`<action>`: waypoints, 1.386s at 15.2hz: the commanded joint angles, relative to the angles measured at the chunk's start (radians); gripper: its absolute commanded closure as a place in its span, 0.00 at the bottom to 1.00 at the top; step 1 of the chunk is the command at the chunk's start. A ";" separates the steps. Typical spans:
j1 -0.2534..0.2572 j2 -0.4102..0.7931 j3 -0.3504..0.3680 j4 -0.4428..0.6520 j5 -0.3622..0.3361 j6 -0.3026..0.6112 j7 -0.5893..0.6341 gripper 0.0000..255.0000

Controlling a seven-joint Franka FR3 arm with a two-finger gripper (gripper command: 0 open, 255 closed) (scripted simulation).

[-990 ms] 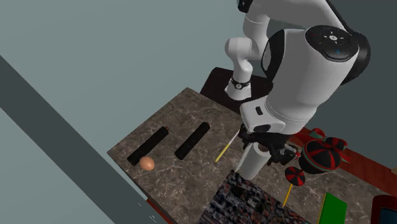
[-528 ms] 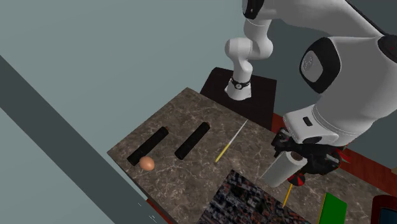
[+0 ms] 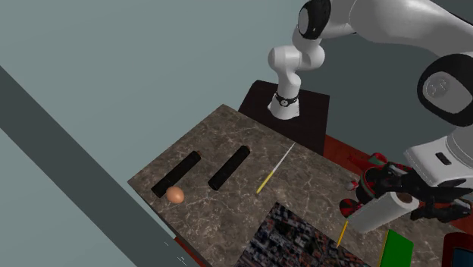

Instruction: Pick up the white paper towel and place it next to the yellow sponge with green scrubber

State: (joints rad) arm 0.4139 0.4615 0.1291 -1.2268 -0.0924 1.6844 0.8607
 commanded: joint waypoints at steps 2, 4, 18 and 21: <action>0.051 0.082 0.011 0.128 -0.014 -0.049 0.054 1.00; 0.071 0.112 0.014 0.163 -0.019 -0.055 0.073 1.00; -0.028 -0.122 0.023 -0.424 0.080 0.493 0.057 0.00; -0.026 -0.097 0.022 -0.435 0.076 0.529 0.060 0.00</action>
State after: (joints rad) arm 0.3890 0.3532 0.1518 -1.6592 -0.0152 2.1982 0.9220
